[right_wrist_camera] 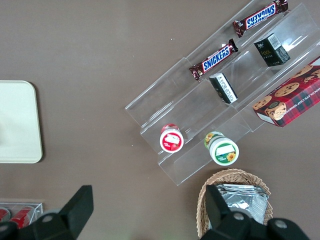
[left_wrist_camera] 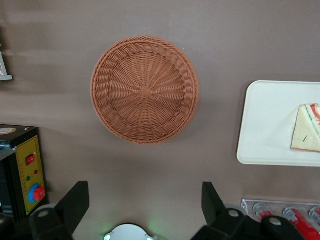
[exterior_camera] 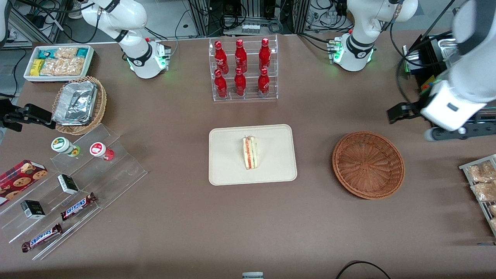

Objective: Place sandwich from basket to tray

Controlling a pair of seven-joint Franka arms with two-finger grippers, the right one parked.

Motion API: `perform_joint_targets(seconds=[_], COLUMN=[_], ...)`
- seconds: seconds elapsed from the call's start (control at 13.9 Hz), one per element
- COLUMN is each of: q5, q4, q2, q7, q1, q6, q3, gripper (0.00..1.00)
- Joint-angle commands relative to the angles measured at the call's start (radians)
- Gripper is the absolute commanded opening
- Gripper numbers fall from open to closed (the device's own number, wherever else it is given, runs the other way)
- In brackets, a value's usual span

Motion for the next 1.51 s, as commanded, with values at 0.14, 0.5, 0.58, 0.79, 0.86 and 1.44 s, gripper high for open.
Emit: perform_joint_targets(seconds=[0.14, 0.5, 0.58, 0.79, 0.86, 1.44], q5=[-0.017, 0.025, 0.025, 0.023, 0.025, 0.085], q4=[-0.112, -0.199, -0.246, -0.278, -0.275, -0.207], q2=[-0.118, -0.191, -0.222, -0.244, -0.239, -0.193], q7=[0.109, 0.11, 0.109, 0.109, 0.107, 0.107], q1=[0.12, 0.253, 0.257, 0.272, 0.282, 0.283], q6=[0.001, 0.053, 0.091, 0.118, 0.117, 0.107], q3=[-0.036, -0.2, -0.202, -0.221, -0.228, -0.232], gripper=[0.99, 0.99, 0.99, 0.99, 0.99, 0.99])
